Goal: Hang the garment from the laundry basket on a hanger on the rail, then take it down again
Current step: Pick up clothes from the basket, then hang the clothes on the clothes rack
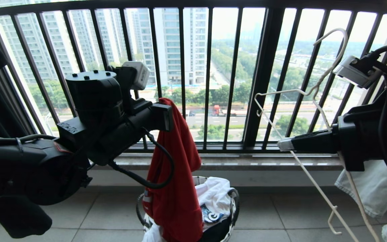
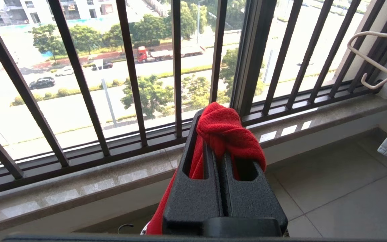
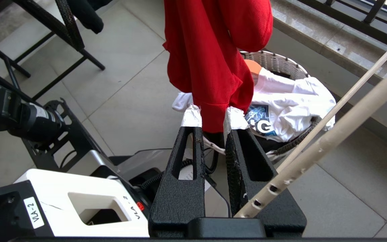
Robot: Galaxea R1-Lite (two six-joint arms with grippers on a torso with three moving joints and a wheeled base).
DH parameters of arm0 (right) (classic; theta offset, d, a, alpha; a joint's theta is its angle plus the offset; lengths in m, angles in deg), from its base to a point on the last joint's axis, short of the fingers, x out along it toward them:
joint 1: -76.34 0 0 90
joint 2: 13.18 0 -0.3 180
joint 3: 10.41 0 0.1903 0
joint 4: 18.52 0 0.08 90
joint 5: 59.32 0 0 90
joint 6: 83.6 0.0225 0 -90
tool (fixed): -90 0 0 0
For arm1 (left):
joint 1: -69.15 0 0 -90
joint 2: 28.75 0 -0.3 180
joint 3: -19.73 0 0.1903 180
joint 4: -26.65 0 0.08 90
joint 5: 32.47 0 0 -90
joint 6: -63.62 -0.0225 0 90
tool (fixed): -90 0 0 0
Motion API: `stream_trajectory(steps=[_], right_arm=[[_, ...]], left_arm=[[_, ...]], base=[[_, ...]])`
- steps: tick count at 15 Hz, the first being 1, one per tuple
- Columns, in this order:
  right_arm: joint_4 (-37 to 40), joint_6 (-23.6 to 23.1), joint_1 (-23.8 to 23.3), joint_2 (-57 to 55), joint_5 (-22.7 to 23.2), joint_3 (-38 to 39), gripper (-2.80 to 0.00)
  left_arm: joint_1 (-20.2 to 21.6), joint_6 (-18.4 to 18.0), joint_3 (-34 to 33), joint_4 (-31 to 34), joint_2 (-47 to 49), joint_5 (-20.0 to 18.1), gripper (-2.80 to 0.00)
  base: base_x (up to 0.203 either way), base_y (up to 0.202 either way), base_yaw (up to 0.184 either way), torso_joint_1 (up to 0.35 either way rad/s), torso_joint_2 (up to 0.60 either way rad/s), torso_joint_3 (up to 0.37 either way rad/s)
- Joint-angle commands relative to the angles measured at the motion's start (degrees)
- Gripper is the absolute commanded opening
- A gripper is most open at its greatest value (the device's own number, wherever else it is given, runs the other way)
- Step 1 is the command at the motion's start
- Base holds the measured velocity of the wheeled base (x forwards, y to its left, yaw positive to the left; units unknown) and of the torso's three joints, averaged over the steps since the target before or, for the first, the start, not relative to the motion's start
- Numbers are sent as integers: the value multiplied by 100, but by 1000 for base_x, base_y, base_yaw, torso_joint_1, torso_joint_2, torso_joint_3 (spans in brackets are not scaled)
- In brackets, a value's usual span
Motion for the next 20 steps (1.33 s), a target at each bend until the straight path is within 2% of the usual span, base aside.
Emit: stream_trajectory(steps=[1,4,7,10,11,14,17,20], right_arm=[[21,0,99,-39,13,0,-280],[43,21,267,-22,15,0,-280],[115,35,676,-25,2,13,-280],[389,154,1334,-85,14,-15,-280],[465,246,1546,-110,17,-42,-280],[520,370,1680,-95,24,-62,-280],[502,534,1848,-57,118,-55,-280],[502,580,1951,-66,447,-27,-280]], left_arm=[[0,4,138,3,81,80,-280],[0,17,608,817,105,839,-280],[0,6,871,994,185,1511,-280],[-3,29,1279,1144,364,2222,-280],[-8,33,1377,1146,437,2354,-280],[-18,176,1824,1148,656,2859,-280],[-138,401,1960,1156,1018,2921,-280],[-164,675,2411,1114,1465,2806,-280]], base=[[0,0,0,0,0,0],[0,0,0,0,0,0],[0,0,0,0,0,0],[0,0,0,0,0,0],[0,0,0,0,0,0],[0,0,0,0,0,0],[0,0,0,0,0,0],[0,0,0,0,0,0]])
